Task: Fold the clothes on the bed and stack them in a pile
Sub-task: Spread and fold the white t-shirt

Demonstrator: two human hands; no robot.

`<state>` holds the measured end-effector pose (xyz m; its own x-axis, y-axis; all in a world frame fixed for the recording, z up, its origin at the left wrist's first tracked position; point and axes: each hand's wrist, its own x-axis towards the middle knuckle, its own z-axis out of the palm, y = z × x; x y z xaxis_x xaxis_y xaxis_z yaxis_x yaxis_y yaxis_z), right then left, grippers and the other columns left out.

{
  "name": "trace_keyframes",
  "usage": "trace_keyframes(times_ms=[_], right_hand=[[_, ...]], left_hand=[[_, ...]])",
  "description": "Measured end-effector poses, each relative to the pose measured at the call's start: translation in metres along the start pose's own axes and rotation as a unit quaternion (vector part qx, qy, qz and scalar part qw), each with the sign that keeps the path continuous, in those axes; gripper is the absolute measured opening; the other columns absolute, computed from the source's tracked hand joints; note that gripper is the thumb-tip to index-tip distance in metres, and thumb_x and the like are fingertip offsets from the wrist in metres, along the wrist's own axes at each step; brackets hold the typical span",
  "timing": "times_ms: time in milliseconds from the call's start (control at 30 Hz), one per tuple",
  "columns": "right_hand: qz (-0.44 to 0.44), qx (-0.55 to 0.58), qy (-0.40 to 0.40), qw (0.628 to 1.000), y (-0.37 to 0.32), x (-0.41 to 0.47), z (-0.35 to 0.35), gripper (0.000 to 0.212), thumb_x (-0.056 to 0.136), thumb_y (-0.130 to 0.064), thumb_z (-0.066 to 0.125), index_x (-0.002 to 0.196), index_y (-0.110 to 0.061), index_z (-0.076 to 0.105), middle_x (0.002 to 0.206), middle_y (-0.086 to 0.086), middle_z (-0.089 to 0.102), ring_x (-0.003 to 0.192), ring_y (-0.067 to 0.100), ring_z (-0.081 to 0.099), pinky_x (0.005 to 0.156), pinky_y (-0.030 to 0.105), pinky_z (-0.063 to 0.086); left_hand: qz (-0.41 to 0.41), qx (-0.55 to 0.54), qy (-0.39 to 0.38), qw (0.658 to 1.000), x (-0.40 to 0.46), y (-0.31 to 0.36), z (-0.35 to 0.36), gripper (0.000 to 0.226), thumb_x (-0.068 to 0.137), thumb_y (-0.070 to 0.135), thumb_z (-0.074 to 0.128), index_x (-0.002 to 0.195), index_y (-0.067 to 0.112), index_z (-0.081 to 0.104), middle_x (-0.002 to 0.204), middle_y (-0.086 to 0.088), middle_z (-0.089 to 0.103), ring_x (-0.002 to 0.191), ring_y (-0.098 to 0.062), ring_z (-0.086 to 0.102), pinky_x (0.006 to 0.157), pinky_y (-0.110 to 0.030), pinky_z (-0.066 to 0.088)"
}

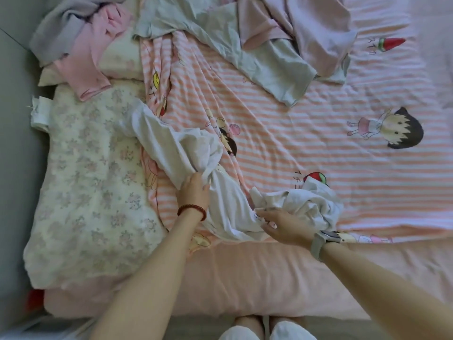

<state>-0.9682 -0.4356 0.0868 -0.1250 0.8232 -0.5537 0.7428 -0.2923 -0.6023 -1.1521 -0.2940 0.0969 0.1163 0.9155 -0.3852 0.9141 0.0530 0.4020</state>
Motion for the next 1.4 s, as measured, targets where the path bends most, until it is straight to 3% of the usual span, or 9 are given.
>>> trace_keyframes(times_ms=[100, 233, 300, 433, 633, 800, 900, 1000, 1400], right_hand=[[0.042, 0.167, 0.108, 0.979, -0.016, -0.007, -0.01, 0.024, 0.096, -0.03, 0.047, 0.113, -0.022, 0.062, 0.111, -0.009, 0.06, 0.097, 0.006, 0.056, 0.081, 0.023, 0.043], [0.13, 0.599, 0.056, 0.788, -0.043, -0.003, -0.017, 0.041, 0.086, -0.045, 0.057, 0.122, -0.026, 0.056, 0.117, -0.003, 0.063, 0.109, 0.014, 0.059, 0.09, 0.033, 0.049], [0.137, 0.636, 0.019, 0.759, -0.055, 0.001, -0.018, 0.05, 0.079, -0.047, 0.061, 0.123, -0.025, 0.054, 0.115, 0.0, 0.065, 0.107, 0.017, 0.061, 0.085, 0.035, 0.051], [0.144, 0.58, 0.036, 0.801, -0.079, 0.006, -0.013, 0.031, 0.091, -0.01, 0.054, 0.121, -0.01, 0.059, 0.107, 0.009, 0.067, 0.099, 0.024, 0.062, 0.084, 0.036, 0.051], [0.183, 0.527, 0.15, 0.816, -0.066, -0.037, -0.004, 0.03, 0.088, -0.006, 0.042, 0.084, -0.024, 0.066, 0.098, 0.005, 0.062, 0.089, 0.02, 0.059, 0.073, 0.031, 0.049], [0.19, 0.338, 0.215, 0.896, -0.011, -0.104, 0.015, 0.022, 0.084, 0.007, 0.045, 0.079, -0.007, 0.061, 0.092, 0.014, 0.062, 0.084, 0.026, 0.055, 0.069, 0.012, 0.043], [0.243, 0.289, 0.374, 0.847, 0.026, -0.136, 0.017, 0.021, 0.084, 0.007, 0.048, 0.086, -0.011, 0.059, 0.088, 0.006, 0.061, 0.085, 0.025, 0.054, 0.061, 0.013, 0.035], [0.324, 0.307, 0.457, 0.769, 0.05, -0.153, 0.026, 0.019, 0.087, -0.002, 0.045, 0.092, -0.016, 0.058, 0.093, 0.003, 0.06, 0.087, 0.022, 0.052, 0.069, 0.019, 0.03], [0.25, 0.233, 0.051, 0.938, 0.07, -0.133, 0.068, 0.058, 0.089, -0.026, 0.059, 0.141, -0.016, 0.035, 0.138, 0.005, 0.046, 0.123, 0.019, 0.046, 0.094, 0.025, 0.036]], left_hand=[[0.071, -0.111, 0.057, 0.99, -0.041, 0.011, 0.007, 0.02, 0.09, 0.013, 0.055, 0.108, 0.007, 0.063, 0.106, -0.009, 0.061, 0.097, -0.023, 0.055, 0.075, -0.02, 0.034], [0.159, -0.19, 0.007, 0.969, -0.107, 0.01, 0.005, 0.015, 0.083, 0.01, 0.067, 0.097, 0.007, 0.07, 0.093, -0.004, 0.062, 0.082, -0.014, 0.06, 0.073, -0.02, 0.043], [0.177, -0.207, -0.038, 0.962, -0.133, 0.003, 0.003, 0.011, 0.08, 0.013, 0.068, 0.089, 0.01, 0.073, 0.086, -0.002, 0.063, 0.078, -0.008, 0.059, 0.072, -0.017, 0.045], [0.178, -0.167, -0.162, 0.956, -0.147, -0.001, -0.012, 0.008, 0.082, 0.016, 0.067, 0.085, 0.015, 0.075, 0.085, 0.003, 0.066, 0.08, -0.007, 0.06, 0.076, -0.022, 0.046], [0.09, -0.138, 0.042, 0.985, -0.12, 0.012, -0.034, 0.023, 0.091, 0.021, 0.054, 0.11, 0.017, 0.066, 0.109, 0.0, 0.059, 0.105, -0.018, 0.051, 0.087, -0.021, 0.037], [0.23, 0.219, -0.176, 0.932, -0.098, 0.022, -0.005, 0.045, 0.093, 0.045, 0.037, 0.137, 0.034, 0.034, 0.154, 0.006, 0.014, 0.142, -0.022, -0.004, 0.111, -0.047, 0.004], [0.235, 0.336, -0.22, 0.885, -0.106, 0.013, 0.017, 0.048, 0.09, 0.055, 0.036, 0.128, 0.028, 0.046, 0.142, 0.002, 0.037, 0.139, -0.024, 0.014, 0.109, -0.049, 0.006], [0.297, 0.257, -0.144, 0.908, -0.128, -0.004, 0.031, 0.032, 0.091, 0.048, 0.043, 0.096, 0.022, 0.062, 0.112, 0.003, 0.05, 0.118, -0.019, 0.039, 0.098, -0.033, 0.023], [0.314, 0.216, -0.254, 0.889, -0.127, 0.027, 0.093, 0.068, 0.083, 0.044, 0.058, 0.141, 0.032, 0.025, 0.153, 0.001, 0.014, 0.138, -0.026, 0.018, 0.109, -0.042, 0.027]])
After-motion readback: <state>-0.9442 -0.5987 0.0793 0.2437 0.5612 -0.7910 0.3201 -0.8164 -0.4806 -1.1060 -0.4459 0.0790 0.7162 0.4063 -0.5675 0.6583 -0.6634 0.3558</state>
